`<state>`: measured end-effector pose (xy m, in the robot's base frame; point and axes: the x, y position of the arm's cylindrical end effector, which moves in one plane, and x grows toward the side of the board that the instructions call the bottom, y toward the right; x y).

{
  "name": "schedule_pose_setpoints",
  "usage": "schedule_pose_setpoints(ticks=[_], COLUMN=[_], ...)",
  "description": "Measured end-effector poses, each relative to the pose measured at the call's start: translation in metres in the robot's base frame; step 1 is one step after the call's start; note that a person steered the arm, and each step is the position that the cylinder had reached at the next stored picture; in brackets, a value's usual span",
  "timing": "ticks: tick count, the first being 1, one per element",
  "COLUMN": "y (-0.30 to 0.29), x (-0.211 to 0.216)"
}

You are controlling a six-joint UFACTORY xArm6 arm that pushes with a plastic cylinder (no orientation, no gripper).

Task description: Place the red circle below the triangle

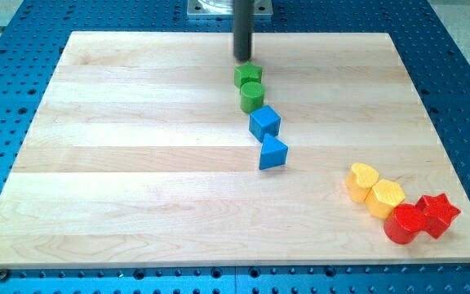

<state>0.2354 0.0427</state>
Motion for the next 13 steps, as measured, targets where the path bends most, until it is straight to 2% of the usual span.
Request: schedule_pose_setpoints(ticks=[1,2,3,4,5,6,8,12,13], y=[0.132,0.258,0.303,0.302,0.297,0.295,0.202,0.058,0.058], x=[0.025,0.095,0.15,0.222,0.313,0.363,0.366,0.352,0.365])
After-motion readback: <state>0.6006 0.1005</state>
